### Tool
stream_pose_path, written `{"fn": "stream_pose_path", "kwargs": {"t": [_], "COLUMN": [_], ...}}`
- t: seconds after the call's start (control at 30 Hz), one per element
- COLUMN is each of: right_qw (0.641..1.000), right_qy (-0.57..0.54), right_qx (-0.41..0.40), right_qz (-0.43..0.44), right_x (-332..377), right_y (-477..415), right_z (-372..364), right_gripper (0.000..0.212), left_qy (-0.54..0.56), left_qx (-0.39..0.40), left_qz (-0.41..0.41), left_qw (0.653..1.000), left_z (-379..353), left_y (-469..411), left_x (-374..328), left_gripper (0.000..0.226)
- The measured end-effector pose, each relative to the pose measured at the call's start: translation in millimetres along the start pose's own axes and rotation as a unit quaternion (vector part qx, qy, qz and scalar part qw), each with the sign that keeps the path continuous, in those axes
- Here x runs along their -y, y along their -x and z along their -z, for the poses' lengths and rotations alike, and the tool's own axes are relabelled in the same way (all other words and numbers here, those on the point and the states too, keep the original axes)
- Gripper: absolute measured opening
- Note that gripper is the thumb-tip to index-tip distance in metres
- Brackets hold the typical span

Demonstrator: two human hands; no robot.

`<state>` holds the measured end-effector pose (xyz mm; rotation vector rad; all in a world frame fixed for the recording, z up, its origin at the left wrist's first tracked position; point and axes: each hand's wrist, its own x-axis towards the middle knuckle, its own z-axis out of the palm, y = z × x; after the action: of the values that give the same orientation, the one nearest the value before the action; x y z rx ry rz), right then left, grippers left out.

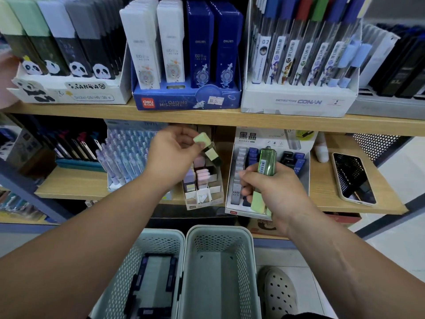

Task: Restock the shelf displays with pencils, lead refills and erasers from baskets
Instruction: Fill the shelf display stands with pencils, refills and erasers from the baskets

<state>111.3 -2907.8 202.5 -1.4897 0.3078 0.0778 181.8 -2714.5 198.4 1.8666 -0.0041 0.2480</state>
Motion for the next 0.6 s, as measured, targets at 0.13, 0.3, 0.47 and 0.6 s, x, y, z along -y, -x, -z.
{"fn": "stream_pose_path", "kwargs": {"t": [0.13,0.3,0.47,0.6], "right_qw": [1.000,1.000,1.000,1.000], "right_qy": [-0.006,-0.001,-0.002,0.004], "right_qx": [0.005,0.010,0.011,0.013], "right_qz": [0.003,0.010,0.006,0.002], "right_x": [1.0,2.7,2.0,0.1], "right_y": [1.4,2.3,1.8,0.2], "right_z": [1.6,3.3,1.2,1.2], "right_gripper": [0.011,0.011,0.011,0.012], "left_qy": [-0.083,-0.153,-0.197,-0.244], "left_qx": [0.004,0.002,0.015,0.018], "left_qz": [-0.023,-0.039,-0.068,-0.071], "left_qw": [0.996,0.987,0.978,0.967], "left_z": [-6.1,-7.4,-17.5,-21.4], "left_y": [-10.6,-19.6,-20.5,-23.7], "left_x": [2.9,1.8,4.5,12.2], "left_gripper": [0.027,0.019,0.014,0.009]}}
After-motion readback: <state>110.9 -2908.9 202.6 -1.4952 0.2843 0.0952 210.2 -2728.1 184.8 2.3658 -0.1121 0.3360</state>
